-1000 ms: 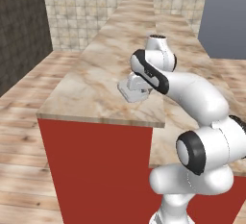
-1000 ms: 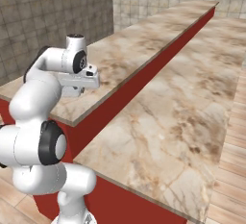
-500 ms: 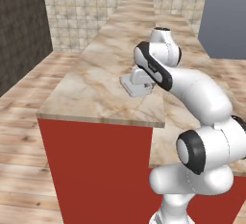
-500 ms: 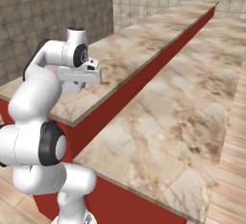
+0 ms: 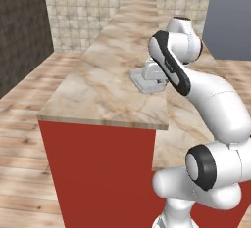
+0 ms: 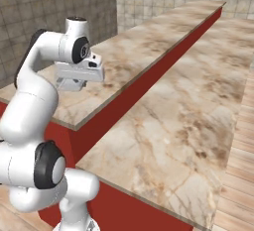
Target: Pick the bowl and tupperware and place them in the sink. Then turn on the water.
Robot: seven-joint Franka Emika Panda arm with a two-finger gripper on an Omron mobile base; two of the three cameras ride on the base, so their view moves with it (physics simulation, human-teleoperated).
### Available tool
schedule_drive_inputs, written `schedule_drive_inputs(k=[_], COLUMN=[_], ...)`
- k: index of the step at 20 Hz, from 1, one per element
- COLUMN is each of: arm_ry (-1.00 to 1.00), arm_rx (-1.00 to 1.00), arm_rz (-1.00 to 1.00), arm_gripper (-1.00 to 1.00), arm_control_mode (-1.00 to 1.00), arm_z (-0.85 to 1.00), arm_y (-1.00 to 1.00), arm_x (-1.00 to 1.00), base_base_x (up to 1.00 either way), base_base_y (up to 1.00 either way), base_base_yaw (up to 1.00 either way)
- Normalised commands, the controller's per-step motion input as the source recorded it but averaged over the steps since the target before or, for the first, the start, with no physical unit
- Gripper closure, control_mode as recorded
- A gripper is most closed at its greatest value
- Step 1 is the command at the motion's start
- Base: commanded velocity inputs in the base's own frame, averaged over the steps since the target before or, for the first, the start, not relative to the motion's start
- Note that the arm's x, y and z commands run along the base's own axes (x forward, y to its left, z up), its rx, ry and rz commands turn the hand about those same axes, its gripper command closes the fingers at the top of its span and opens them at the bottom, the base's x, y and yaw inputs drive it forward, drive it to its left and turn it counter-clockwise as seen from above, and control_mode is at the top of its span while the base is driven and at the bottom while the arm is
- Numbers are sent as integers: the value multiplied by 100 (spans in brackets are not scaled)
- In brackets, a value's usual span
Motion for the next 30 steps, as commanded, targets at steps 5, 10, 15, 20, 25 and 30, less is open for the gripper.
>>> schedule_drive_inputs(k=[5,10,15,20,25,30], arm_ry=[-10,-14,-10,0,0,0], arm_rx=[0,0,0,0,0,0], arm_rz=[-3,-3,-6,-9,-2,0], arm_gripper=[100,100,100,100,100,100], arm_control_mode=[-100,-100,-100,-100,-100,-100], arm_z=[3,0,3,0,0,0], arm_y=[-13,-19,-22,-5,0,0], arm_x=[-75,-83,-68,-20,0,0], base_base_x=[0,0,0,0,0,0], base_base_y=[0,0,0,0,0,0], base_base_yaw=[0,0,0,0,0,0])
